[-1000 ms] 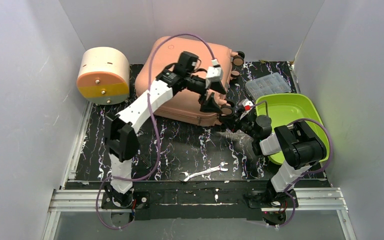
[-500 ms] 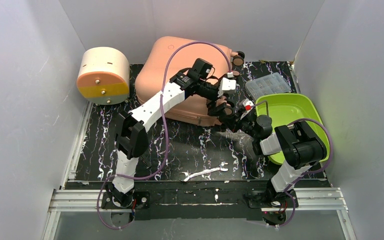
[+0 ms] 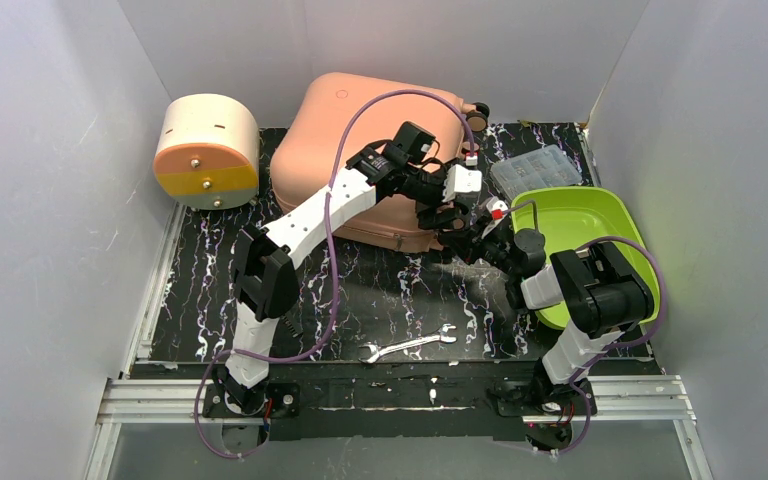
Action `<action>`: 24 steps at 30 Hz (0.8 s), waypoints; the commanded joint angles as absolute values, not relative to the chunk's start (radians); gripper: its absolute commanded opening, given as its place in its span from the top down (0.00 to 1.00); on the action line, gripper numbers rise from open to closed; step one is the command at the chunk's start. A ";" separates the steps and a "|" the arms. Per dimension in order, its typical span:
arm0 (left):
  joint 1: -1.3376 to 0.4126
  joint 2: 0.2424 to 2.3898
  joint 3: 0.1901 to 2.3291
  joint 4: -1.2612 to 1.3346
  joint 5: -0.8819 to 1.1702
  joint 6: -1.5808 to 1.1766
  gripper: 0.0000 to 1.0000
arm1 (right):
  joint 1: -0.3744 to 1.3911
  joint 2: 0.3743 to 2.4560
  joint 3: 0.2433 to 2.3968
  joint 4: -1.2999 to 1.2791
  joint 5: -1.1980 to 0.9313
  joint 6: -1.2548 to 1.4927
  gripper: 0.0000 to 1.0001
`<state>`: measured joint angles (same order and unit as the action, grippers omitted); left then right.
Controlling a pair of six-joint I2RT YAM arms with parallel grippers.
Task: Open, take out, and arrange the luggage
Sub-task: Hold the luggage at the center of the board.
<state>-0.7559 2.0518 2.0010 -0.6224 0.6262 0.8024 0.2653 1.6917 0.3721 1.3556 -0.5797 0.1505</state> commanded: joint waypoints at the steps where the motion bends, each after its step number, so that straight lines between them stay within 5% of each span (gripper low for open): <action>1: -0.737 2.054 1.996 -0.936 0.565 0.772 0.35 | 0.214 1.681 0.440 1.479 -0.454 0.140 0.99; 24: -0.737 1.981 1.786 -1.011 0.634 0.745 0.46 | 0.151 1.712 0.462 1.500 -0.337 0.258 0.99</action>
<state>-0.7498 1.9804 1.8866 -0.5503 0.6071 0.8528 0.2272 1.6966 0.3939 1.3472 -0.5571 0.1768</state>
